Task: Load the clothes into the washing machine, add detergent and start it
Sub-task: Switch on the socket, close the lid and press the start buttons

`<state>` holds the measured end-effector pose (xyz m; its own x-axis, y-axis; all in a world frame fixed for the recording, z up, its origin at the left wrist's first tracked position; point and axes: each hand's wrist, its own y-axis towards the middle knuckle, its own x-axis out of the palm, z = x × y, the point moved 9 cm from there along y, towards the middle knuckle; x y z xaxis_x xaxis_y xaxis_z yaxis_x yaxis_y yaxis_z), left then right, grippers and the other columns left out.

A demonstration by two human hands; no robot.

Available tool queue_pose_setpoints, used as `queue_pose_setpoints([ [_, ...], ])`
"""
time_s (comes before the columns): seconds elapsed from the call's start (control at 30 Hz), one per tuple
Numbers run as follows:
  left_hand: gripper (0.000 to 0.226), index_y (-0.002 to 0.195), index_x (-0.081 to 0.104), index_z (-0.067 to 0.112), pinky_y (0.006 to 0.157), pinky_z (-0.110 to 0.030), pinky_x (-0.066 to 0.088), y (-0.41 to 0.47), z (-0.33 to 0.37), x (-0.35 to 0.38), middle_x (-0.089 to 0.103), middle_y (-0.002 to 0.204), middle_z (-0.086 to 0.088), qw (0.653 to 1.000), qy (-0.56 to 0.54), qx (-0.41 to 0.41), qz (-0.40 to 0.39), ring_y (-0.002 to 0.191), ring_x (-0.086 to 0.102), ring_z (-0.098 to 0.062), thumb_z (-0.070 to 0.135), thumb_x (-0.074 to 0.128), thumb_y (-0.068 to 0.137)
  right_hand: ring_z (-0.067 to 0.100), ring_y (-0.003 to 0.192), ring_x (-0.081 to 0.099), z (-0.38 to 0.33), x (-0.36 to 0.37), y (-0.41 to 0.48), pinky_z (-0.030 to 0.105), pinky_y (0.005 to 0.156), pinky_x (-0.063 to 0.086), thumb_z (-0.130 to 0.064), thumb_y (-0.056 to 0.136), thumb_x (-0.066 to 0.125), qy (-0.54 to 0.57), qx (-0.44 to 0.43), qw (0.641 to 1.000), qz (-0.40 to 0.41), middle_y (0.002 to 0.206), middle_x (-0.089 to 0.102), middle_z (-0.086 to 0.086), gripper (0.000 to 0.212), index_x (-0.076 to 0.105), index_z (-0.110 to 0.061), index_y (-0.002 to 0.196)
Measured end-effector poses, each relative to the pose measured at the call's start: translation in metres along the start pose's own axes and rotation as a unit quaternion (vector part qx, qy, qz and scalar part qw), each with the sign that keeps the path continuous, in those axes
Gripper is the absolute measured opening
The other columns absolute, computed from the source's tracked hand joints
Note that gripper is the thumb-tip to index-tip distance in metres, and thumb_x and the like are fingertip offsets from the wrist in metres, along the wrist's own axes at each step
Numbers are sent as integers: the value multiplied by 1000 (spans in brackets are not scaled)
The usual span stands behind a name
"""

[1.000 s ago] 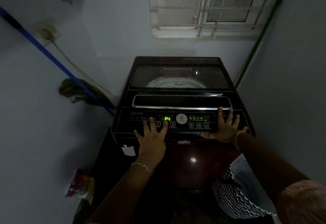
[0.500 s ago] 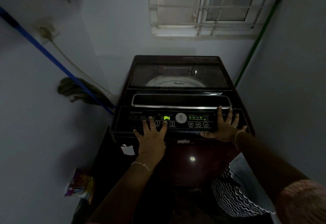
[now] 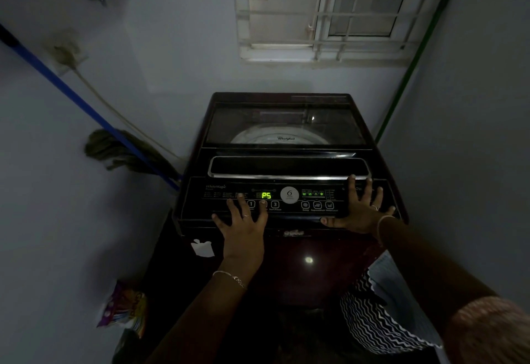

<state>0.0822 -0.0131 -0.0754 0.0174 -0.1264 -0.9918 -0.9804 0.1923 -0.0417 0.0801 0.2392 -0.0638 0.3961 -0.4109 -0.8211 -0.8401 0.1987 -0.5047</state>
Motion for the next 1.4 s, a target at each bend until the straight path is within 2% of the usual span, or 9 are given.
queue_pose_setpoints([
  [0.5, 107, 147, -21, 27, 104, -74, 13, -1, 1, 1, -15, 153, -31, 1000, 8, -3, -4, 142, -5, -50, 47, 62, 83, 40, 138, -33, 0, 0, 1, 69, 106, -6, -80, 55, 66, -10, 0, 1000, 1, 146, -46, 8, 139, -36, -38, 139],
  [1.0, 104, 142, -25, 44, 106, -73, 14, 0, 6, -7, -11, 153, -34, 999, -31, -15, -5, 141, -4, -53, 39, 63, 86, 39, 137, -34, -1, -2, 1, 69, 107, -5, -80, 54, 67, -17, 20, 999, -31, 145, -47, 10, 141, -39, -37, 137],
  [1.23, 102, 147, -12, 44, 109, -68, 19, 4, 10, -13, -14, 152, -34, 994, -80, -6, -72, 140, -8, -54, 47, 67, 83, 39, 138, -33, -2, -2, -2, 68, 108, -4, -80, 55, 65, -18, 21, 999, -33, 146, -45, 9, 139, -38, -37, 138],
  [1.4, 99, 147, -8, 48, 109, -67, 23, 8, 9, -10, -23, 152, -29, 982, -127, 13, -138, 140, -17, -51, 51, 66, 82, 38, 138, -33, -2, -2, -2, 68, 107, -4, -80, 54, 66, -12, 19, 999, -31, 145, -46, 9, 140, -38, -38, 138],
])
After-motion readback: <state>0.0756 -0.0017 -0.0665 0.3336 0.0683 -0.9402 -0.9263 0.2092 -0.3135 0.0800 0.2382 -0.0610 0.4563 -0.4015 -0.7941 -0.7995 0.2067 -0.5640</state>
